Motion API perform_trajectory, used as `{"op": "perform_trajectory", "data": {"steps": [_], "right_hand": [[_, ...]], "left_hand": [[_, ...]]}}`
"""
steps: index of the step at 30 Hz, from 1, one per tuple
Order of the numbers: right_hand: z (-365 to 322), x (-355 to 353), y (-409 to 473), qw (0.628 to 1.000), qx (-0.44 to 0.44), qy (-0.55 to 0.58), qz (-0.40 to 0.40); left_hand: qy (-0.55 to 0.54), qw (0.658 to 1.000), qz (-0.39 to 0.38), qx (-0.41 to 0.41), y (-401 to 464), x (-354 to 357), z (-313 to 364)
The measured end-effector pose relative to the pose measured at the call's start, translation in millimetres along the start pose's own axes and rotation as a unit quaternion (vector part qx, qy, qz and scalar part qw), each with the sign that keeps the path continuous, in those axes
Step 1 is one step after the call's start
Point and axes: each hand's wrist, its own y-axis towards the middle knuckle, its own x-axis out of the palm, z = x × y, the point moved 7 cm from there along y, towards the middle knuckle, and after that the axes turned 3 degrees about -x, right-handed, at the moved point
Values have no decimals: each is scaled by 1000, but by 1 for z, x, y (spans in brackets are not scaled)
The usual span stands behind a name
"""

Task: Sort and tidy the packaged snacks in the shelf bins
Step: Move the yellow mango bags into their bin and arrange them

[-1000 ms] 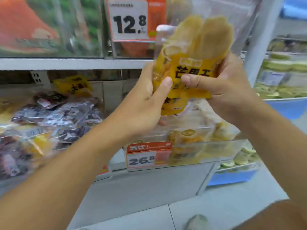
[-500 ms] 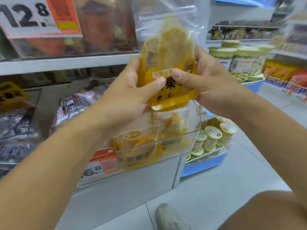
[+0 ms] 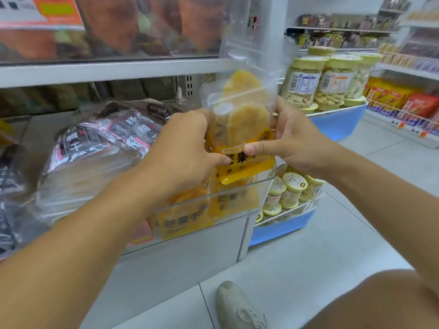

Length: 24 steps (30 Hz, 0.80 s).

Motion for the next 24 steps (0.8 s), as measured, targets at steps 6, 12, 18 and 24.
{"op": "perform_trajectory", "data": {"steps": [6,12,18,24], "right_hand": [[5,5,-1,997,25,-77,-10],[2,-2,2,1000,6,-8,23],[-2,-5,7,997,-12,-72,24],[-3,-9,7,991,1,-131,-27]], "left_hand": [[3,999,-41,-17,-5,8,-5],[39,999,-22,-4,-10,6,3],[-14,999,39,9,-11,-11,5],[-7,999,24,21,-9,-10,4]]}}
